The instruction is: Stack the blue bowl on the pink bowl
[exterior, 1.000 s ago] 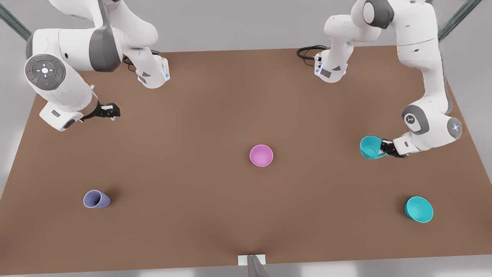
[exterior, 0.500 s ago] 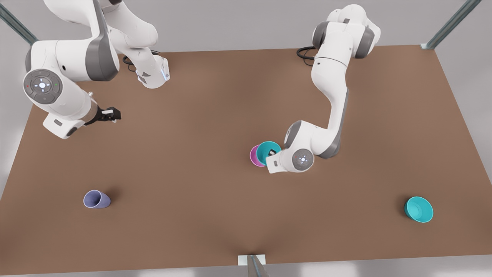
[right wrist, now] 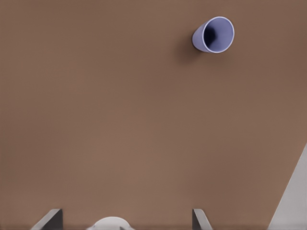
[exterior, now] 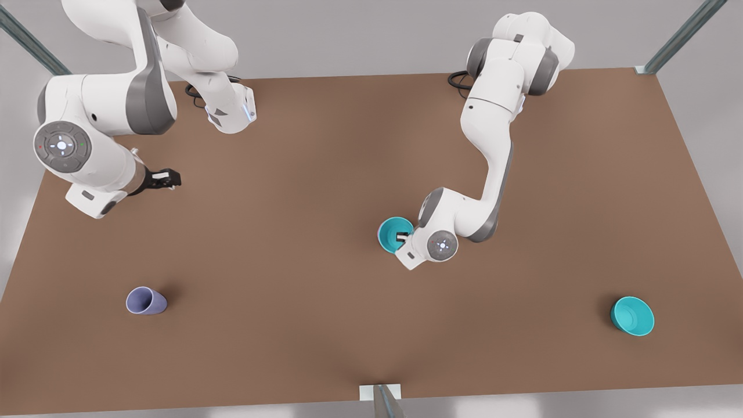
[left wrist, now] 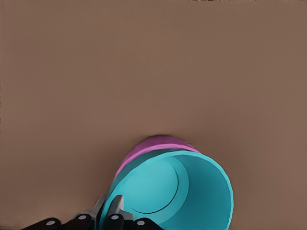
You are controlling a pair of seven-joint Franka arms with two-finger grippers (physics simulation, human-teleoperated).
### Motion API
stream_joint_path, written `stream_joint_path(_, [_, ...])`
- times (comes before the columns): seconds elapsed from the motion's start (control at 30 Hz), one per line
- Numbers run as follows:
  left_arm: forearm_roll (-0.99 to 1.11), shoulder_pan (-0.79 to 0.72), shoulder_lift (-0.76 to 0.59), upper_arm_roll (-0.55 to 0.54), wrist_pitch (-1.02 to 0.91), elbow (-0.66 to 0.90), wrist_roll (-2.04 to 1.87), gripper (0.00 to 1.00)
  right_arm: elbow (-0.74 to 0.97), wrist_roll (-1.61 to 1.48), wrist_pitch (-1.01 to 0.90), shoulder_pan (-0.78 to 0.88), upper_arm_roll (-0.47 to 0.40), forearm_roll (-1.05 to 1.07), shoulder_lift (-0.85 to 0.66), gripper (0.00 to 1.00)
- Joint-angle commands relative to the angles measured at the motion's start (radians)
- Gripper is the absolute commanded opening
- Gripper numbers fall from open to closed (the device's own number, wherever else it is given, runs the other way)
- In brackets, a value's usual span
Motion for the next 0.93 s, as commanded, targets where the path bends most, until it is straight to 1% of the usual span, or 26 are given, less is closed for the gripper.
stream_joint_path(0.0, [-0.003,-0.003,-0.002,0.000,0.016,-0.008,-0.333,0.21,-0.001,-0.016,0.001,0.001,0.002,0.001,0.000,1.00])
stream_joint_path(0.2, [-0.006,-0.006,-0.017,-0.014,0.011,-0.023,-0.347,0.22,-0.001,-0.016,0.001,0.000,0.000,0.005,0.004,1.00])
stream_joint_path(0.27, [-0.006,-0.001,-0.016,-0.014,0.013,-0.023,-0.342,1.00,-0.001,-0.016,0.004,-0.002,0.000,0.005,0.007,1.00])
stream_joint_path(0.33, [-0.006,0.003,-0.019,-0.014,0.011,-0.023,-0.342,1.00,-0.001,-0.016,0.004,-0.002,0.002,0.005,0.008,1.00])
stream_joint_path(0.37, [0.005,0.023,-0.051,-0.012,-0.042,-0.023,-0.340,1.00,-0.001,-0.018,0.004,-0.002,0.002,0.005,0.008,1.00])
stream_joint_path(0.4, [0.094,0.060,-0.104,-0.006,-0.194,-0.010,-0.337,1.00,-0.001,-0.016,0.004,-0.002,0.000,0.005,0.008,1.00])
stream_joint_path(0.43, [0.164,0.124,-0.175,-0.006,-0.306,0.018,-0.289,1.00,-0.001,-0.018,0.004,-0.002,0.002,0.005,0.008,1.00])
stream_joint_path(0.47, [0.242,0.218,-0.252,-0.006,-0.428,0.070,-0.145,1.00,-0.001,-0.018,0.004,-0.005,0.002,0.005,0.008,1.00])
stream_joint_path(0.5, [0.284,0.290,-0.285,-0.005,-0.485,0.107,-0.022,1.00,-0.001,-0.018,0.004,-0.008,0.002,0.005,0.008,1.00])
stream_joint_path(0.53, [0.309,0.338,-0.315,-0.005,-0.486,0.113,0.076,1.00,-0.001,-0.018,0.004,-0.008,0.002,0.005,0.008,1.00])
stream_joint_path(0.57, [0.370,0.376,-0.362,-0.005,-0.486,0.115,0.300,1.00,-0.001,-0.018,0.004,-0.008,0.002,0.005,0.008,1.00])
stream_joint_path(0.63, [0.372,0.395,-0.384,0.040,-0.504,0.167,0.344,1.00,-0.001,-0.018,0.004,-0.008,0.002,0.005,0.008,1.00])
stream_joint_path(0.67, [0.413,0.390,-0.382,0.037,-0.553,0.197,0.341,1.00,-0.001,-0.018,0.007,-0.008,0.002,0.005,0.008,1.00])
stream_joint_path(0.7, [0.402,0.521,-0.416,-0.064,-0.463,0.140,0.345,1.00,-0.001,-0.018,0.008,-0.007,0.002,0.005,0.008,1.00])
stream_joint_path(0.73, [0.410,0.536,-0.456,-0.121,-0.441,0.105,0.344,1.00,-0.001,-0.018,0.008,-0.008,0.002,0.005,0.008,1.00])
stream_joint_path(0.77, [0.395,0.536,-0.528,-0.123,-0.435,0.034,0.344,1.00,-0.001,-0.018,0.010,-0.008,0.002,0.005,0.008,1.00])
stream_joint_path(0.9, [0.381,0.536,-0.545,-0.121,-0.420,0.021,0.341,1.00,-0.003,-0.018,0.008,-0.008,0.002,0.005,0.008,1.00])
